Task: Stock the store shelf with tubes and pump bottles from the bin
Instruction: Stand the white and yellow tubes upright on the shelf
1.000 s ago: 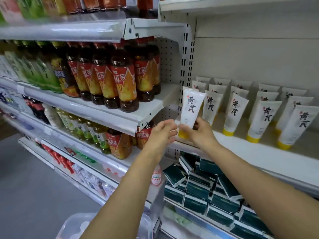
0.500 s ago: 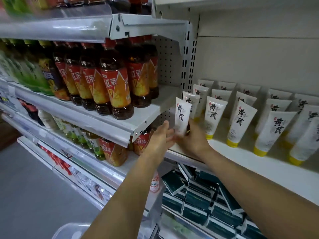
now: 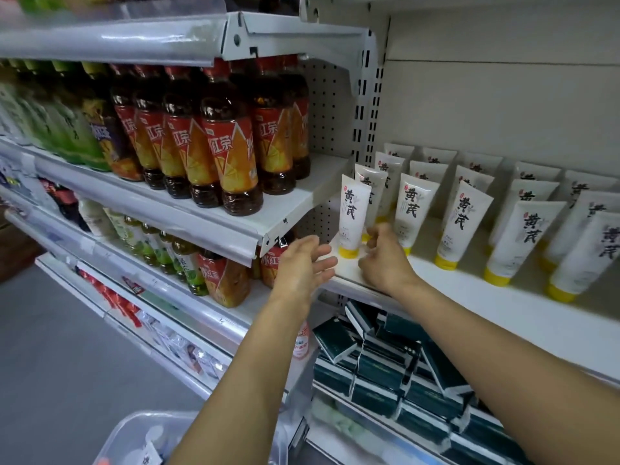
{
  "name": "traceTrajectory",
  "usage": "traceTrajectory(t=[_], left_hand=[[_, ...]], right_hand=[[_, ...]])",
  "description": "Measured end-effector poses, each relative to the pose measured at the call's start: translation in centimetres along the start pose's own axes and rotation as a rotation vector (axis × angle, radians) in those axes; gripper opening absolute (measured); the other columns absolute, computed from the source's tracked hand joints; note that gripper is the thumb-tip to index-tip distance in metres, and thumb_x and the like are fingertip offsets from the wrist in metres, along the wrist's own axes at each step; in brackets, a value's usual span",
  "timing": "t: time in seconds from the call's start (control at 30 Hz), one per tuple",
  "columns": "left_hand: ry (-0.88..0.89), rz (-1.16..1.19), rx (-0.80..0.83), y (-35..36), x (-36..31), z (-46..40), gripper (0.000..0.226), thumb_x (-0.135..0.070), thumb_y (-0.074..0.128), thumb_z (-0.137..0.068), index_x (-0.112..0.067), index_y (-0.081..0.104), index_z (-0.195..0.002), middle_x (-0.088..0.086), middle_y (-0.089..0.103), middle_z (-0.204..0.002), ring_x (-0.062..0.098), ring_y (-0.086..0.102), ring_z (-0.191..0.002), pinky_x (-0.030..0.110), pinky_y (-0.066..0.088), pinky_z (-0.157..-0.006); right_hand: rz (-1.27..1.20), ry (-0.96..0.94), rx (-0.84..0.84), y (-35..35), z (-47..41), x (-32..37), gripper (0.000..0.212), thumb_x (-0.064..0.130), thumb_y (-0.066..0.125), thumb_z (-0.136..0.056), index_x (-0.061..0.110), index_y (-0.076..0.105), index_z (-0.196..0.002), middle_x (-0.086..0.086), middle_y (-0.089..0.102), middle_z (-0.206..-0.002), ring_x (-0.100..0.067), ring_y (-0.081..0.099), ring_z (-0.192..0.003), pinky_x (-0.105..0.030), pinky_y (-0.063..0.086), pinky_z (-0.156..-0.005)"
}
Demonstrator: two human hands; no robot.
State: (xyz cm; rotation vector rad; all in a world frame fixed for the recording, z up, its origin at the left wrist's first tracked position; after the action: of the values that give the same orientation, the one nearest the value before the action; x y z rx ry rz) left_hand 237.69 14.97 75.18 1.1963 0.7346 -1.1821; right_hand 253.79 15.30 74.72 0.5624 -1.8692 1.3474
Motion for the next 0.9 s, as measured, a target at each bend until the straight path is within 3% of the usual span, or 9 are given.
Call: traceTrajectory(t=[0.23, 0.37, 0.5, 0.9], left_hand=[[0.021, 0.089, -0.023, -1.8, 1.0, 3.9, 0.024, -0.025, 0.055, -0.097, -0.013, 0.061, -0.117, 0.008, 0.073, -0.101, 0.023, 0.070, -0.087, 0.033, 0.059, -0.078], [0.005, 0.085, -0.007, -3.3, 2.0, 6.2, 0.022, -0.024, 0.057, -0.096, -0.011, 0.063, -0.113, 0.008, 0.074, -0.095, 0.019, 0.069, -0.077, 0.032, 0.056, -0.074], [-0.084, 0.112, -0.023, -5.7, 4.4, 8.4, 0.017, -0.023, 0.055, -0.096, -0.012, 0.063, -0.106, 0.004, 0.074, -0.085, 0.020, 0.067, -0.077, 0.032, 0.053, -0.073], [-0.203, 0.172, -0.259, -18.0, 11.0, 14.9, 0.014, -0.023, 0.055, -0.095, -0.014, 0.065, -0.099, 0.006, 0.072, -0.091, 0.019, 0.066, -0.076, 0.030, 0.052, -0.073]], right_hand=[[-0.039, -0.051, -0.170, -1.7, 4.4, 0.7, 0.019, 0.006, 0.053, -0.087, 0.012, 0.040, -0.100, 0.002, 0.045, -0.083, -0.019, 0.048, -0.077, -0.041, 0.043, -0.076], [-0.185, -0.176, -0.241, -1.7, 8.2, 2.1, 0.014, 0.002, 0.050, -0.088, 0.010, 0.040, -0.094, 0.004, 0.042, -0.075, -0.012, 0.042, -0.067, -0.036, 0.040, -0.067], [-0.252, -0.258, -0.151, 0.6, 12.4, 2.9, 0.011, 0.001, 0.050, -0.090, 0.007, 0.042, -0.092, 0.002, 0.041, -0.073, -0.009, 0.038, -0.062, -0.027, 0.036, -0.059], [-0.258, -0.221, 0.191, 11.2, 20.5, 0.4, 0.014, -0.002, 0.056, -0.088, 0.009, 0.047, -0.086, 0.007, 0.046, -0.072, -0.001, 0.041, -0.059, -0.016, 0.035, -0.059]])
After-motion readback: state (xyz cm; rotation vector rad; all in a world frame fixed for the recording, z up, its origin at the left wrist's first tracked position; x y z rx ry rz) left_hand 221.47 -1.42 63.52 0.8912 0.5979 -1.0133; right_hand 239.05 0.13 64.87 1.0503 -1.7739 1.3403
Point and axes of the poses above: each hand's wrist, its own z-axis away from the middle knuckle, its own y-axis out of the palm, x = y × z, the point moved 4 cm from there along -z, towards the middle knuckle
